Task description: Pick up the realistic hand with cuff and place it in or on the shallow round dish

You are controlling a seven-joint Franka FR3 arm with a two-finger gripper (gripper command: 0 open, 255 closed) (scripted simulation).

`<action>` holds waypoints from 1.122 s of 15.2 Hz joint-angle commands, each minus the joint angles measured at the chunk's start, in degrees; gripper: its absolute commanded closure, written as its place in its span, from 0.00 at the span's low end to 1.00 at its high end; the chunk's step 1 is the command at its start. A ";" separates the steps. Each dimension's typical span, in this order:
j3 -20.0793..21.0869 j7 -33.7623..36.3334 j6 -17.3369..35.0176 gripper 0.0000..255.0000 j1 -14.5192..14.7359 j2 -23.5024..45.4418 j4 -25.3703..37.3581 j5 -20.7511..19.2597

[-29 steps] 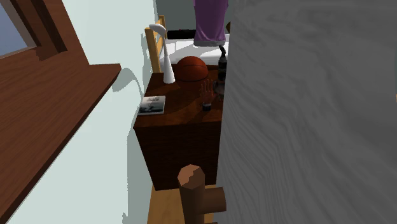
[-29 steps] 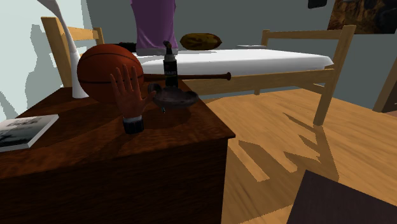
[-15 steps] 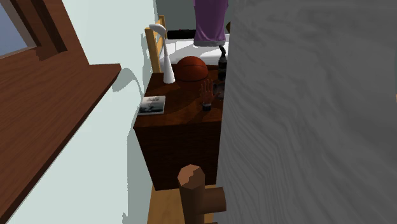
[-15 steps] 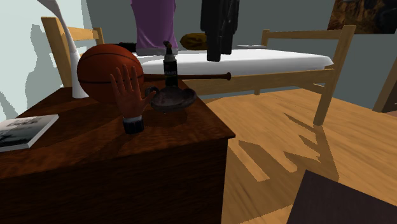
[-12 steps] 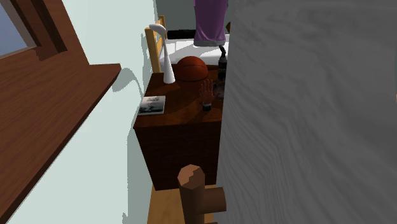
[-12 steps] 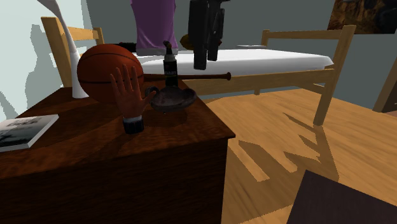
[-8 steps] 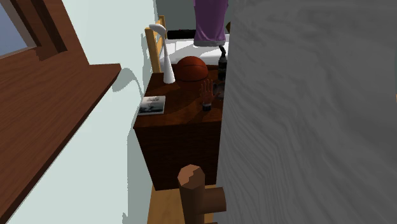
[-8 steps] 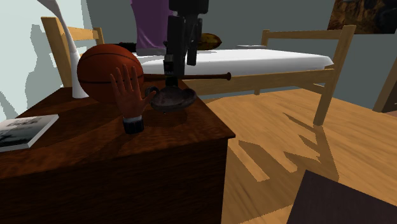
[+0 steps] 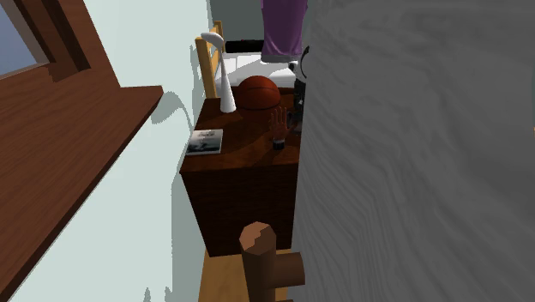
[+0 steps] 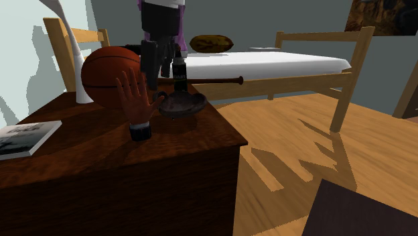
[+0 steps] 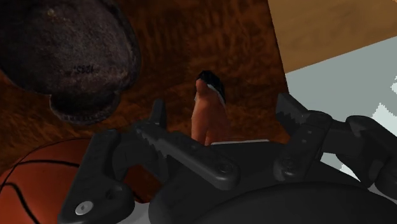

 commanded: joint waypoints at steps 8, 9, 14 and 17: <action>0.38 -3.03 6.01 0.00 -0.20 7.64 3.00 1.60; 0.40 -3.06 6.36 0.00 -0.21 7.96 2.97 1.65; 0.40 -3.06 6.35 0.00 -0.21 7.97 2.98 1.65; 0.40 -3.06 6.35 0.00 -0.21 7.97 2.98 1.65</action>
